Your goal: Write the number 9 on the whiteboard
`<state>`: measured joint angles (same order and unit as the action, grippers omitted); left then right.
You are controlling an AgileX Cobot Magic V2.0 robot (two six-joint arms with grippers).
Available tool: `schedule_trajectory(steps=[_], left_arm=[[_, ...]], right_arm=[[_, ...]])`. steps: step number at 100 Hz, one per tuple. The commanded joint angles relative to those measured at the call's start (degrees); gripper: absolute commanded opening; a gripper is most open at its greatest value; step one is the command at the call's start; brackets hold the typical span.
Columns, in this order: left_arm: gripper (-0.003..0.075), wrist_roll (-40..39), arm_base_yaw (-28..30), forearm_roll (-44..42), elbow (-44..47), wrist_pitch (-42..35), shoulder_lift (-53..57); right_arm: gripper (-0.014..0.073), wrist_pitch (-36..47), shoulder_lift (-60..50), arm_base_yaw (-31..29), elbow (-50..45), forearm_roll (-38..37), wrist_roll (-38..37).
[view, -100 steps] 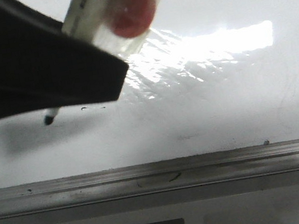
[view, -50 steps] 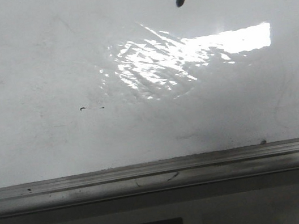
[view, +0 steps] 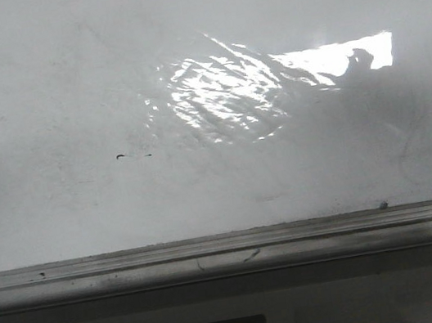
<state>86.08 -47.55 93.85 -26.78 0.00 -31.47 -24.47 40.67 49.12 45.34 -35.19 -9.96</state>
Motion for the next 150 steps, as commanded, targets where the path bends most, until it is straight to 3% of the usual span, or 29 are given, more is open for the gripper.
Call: schedule_trajectory(steps=[1, 56, 99, 123, 150], left_arm=[[-0.0020, -0.3, -0.2, 0.3, -1.2, 2.0, 0.1], [-0.0020, -0.3, -0.2, -0.4, -0.6, 2.8, -0.1], [-0.0020, -0.3, -0.2, -0.4, -0.6, 4.4, -0.2], [-0.0020, -0.3, -0.2, -0.7, -0.6, 4.4, -0.2], [-0.0020, -0.3, -0.2, -0.7, -0.6, 4.4, -0.2]], right_arm=[[-0.0040, 3.5, 1.3, -0.2, 1.3, -3.6, -0.7], [-0.0040, 1.7, 8.7, -1.1, 3.5, -3.6, -12.5], [-0.0040, -2.0, 11.6, -2.3, 3.5, -4.7, -12.7], [-0.0040, -2.3, 13.8, -2.3, 3.5, -15.0, -24.2], [-0.0043, -0.5, 16.1, -2.3, 3.5, -13.2, -24.5]])
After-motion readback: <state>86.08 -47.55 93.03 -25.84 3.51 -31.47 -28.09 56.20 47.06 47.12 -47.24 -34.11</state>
